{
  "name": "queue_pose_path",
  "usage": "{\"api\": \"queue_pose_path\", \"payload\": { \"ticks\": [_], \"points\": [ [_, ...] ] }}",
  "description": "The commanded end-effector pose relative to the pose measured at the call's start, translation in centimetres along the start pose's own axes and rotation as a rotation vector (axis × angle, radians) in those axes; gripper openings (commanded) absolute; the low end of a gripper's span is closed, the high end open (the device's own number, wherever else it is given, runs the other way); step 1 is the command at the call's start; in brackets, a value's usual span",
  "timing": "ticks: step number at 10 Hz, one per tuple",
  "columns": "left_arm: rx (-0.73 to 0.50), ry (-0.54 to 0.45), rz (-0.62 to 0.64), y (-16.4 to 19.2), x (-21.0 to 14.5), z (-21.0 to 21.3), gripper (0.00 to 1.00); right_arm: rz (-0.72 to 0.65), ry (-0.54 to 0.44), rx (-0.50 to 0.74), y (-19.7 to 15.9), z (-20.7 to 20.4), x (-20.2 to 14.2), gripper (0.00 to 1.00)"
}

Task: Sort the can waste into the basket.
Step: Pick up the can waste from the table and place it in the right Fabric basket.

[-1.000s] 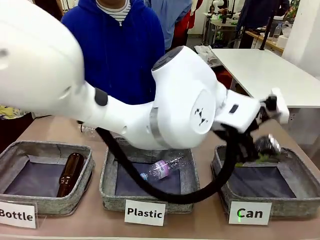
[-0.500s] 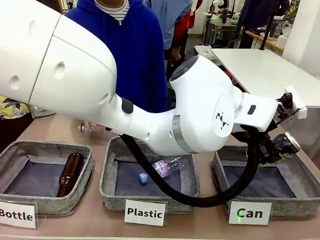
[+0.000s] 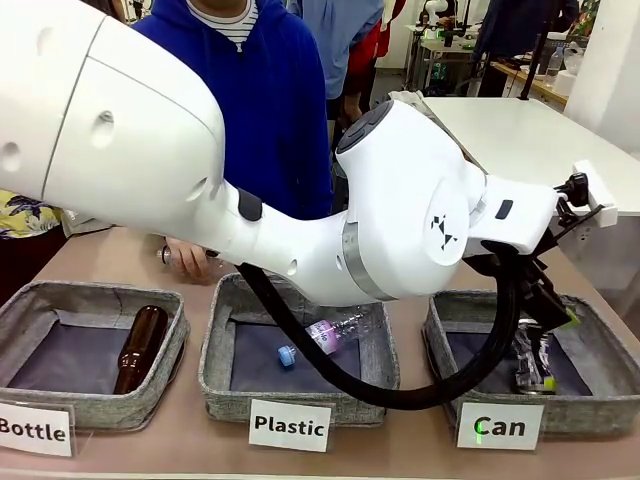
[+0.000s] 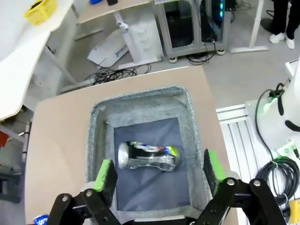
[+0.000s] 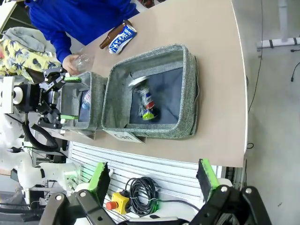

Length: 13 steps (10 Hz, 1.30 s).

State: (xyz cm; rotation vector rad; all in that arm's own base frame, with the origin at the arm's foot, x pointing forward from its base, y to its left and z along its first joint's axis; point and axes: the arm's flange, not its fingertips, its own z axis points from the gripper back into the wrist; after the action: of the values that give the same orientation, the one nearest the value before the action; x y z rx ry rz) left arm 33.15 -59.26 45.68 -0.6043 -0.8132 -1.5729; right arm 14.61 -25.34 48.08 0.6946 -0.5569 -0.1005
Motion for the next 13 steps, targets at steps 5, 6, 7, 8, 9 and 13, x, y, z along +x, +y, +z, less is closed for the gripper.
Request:
{"api": "queue_pose_path", "payload": {
  "ticks": [5,6,7,8,9,13],
  "points": [
    [0.018,-0.046,0.044,-0.4,-0.1,2.9,1.00,0.000,0.000,0.000,0.0,0.0,0.0,1.00],
    [-0.005,-0.047,0.084,0.2,0.3,4.5,1.00,-0.015,-0.046,0.076,-0.3,-0.1,0.4,1.00],
    [0.014,-0.015,0.143,1.1,0.5,6.6,1.00,0.055,-0.023,0.134,1.2,-1.9,1.0,1.00],
    [0.015,-0.001,0.192,1.6,0.4,9.5,1.00,0.124,0.014,0.198,3.6,-4.5,1.9,1.00],
    [-0.008,-0.008,0.213,1.4,0.4,12.0,1.00,0.162,0.040,0.204,5.7,-7.2,2.8,1.00],
    [-0.011,0.015,0.149,0.2,-0.1,11.2,1.00,0.161,-0.005,0.282,4.0,-4.9,2.7,1.00]
  ]
}}
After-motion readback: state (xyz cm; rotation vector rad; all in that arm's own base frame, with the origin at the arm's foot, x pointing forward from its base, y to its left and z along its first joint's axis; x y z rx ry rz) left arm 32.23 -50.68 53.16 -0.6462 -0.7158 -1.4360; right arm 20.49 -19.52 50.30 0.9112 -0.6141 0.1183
